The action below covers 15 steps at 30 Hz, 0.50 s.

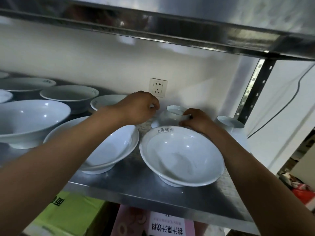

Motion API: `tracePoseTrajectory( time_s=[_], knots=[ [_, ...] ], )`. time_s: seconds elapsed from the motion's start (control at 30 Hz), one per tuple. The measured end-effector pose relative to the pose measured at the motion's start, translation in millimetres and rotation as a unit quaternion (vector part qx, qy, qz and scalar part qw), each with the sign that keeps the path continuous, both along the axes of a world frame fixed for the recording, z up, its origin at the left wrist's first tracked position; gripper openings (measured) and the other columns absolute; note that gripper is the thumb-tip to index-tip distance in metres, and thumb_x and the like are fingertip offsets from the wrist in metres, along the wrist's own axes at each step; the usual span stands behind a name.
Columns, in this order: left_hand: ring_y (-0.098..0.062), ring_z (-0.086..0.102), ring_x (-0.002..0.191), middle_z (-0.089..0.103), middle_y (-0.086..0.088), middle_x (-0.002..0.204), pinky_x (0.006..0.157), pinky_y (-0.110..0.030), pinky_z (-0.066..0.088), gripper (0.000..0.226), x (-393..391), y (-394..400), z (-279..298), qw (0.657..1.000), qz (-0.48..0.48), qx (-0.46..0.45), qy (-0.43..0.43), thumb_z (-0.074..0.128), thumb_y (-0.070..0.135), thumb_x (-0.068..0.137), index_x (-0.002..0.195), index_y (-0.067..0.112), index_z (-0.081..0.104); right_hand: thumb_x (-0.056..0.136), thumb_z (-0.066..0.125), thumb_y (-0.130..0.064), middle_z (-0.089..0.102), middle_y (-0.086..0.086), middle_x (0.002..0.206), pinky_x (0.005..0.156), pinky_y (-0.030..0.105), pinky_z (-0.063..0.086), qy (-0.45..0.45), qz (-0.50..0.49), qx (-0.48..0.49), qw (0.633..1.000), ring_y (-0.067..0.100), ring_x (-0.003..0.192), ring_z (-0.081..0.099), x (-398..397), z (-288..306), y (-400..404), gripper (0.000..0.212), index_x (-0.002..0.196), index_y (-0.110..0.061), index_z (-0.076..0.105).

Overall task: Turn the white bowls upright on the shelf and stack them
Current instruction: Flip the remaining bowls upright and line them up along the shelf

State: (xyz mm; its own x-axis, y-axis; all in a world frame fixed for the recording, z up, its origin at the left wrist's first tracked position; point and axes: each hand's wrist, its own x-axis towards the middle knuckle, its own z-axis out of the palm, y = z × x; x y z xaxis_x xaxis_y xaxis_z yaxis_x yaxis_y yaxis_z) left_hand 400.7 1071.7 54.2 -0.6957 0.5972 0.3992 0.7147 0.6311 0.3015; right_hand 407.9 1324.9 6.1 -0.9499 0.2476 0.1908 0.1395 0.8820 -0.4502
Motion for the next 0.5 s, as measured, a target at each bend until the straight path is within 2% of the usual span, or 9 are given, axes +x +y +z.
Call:
tracePoseTrajectory(
  time_s=[0.1,0.17,0.23,0.33,0.4,0.5],
  knots=[
    [-0.017,0.061,0.100,0.069,0.003,0.109,0.089,-0.030,0.047,0.024,4,-2,-5,1.000,-0.014,0.013,0.015,0.054,0.016,0.086,0.102,0.022,0.071,0.072,0.078,-0.033,0.056,-0.006,0.100,0.080,0.024,0.040,0.017,0.000,-0.025,1.000,0.015,0.094,0.055,-2,2,-1,0.043,0.112,-0.024,0.064],
    [-0.016,0.061,0.094,0.069,0.005,0.105,0.086,-0.033,0.049,0.023,6,-4,-5,0.999,-0.015,0.026,0.014,0.054,0.018,0.086,0.099,0.024,0.071,0.069,0.081,-0.031,0.058,-0.005,0.099,0.079,0.022,0.038,0.029,-0.008,-0.040,0.999,0.014,0.095,0.056,-2,2,0,0.042,0.109,-0.022,0.067],
    [-0.015,0.060,0.084,0.070,0.004,0.102,0.081,-0.029,0.049,0.022,7,-6,-2,0.999,-0.006,0.042,0.007,0.054,0.017,0.086,0.097,0.023,0.071,0.067,0.084,-0.029,0.061,-0.004,0.096,0.079,0.023,0.042,0.048,-0.025,-0.080,0.995,0.014,0.091,0.058,-1,3,2,0.041,0.104,-0.019,0.070],
    [-0.017,0.061,0.081,0.070,0.001,0.100,0.078,-0.028,0.048,0.021,7,-9,2,0.998,0.005,0.061,0.000,0.054,0.017,0.088,0.098,0.021,0.072,0.059,0.090,-0.025,0.069,0.000,0.086,0.085,0.037,0.056,0.100,-0.057,-0.215,0.970,0.017,0.082,0.065,4,6,7,0.039,0.093,-0.014,0.075],
    [-0.021,0.063,0.087,0.071,0.000,0.094,0.082,-0.033,0.050,0.019,7,-10,3,0.998,0.006,0.068,-0.002,0.053,0.018,0.089,0.095,0.020,0.072,0.058,0.090,-0.024,0.072,0.001,0.087,0.084,0.041,0.058,0.136,-0.069,-0.272,0.950,0.020,0.085,0.069,10,11,8,0.035,0.089,-0.017,0.075],
    [-0.017,0.062,0.092,0.067,0.005,0.091,0.084,-0.028,0.048,0.016,6,-6,7,0.994,0.010,0.105,-0.029,0.054,0.018,0.090,0.093,0.018,0.070,0.057,0.090,-0.024,0.074,0.003,0.083,0.078,0.044,0.060,0.202,-0.073,-0.322,0.922,0.026,0.081,0.072,20,23,4,0.020,0.069,-0.025,0.074]
  ],
)
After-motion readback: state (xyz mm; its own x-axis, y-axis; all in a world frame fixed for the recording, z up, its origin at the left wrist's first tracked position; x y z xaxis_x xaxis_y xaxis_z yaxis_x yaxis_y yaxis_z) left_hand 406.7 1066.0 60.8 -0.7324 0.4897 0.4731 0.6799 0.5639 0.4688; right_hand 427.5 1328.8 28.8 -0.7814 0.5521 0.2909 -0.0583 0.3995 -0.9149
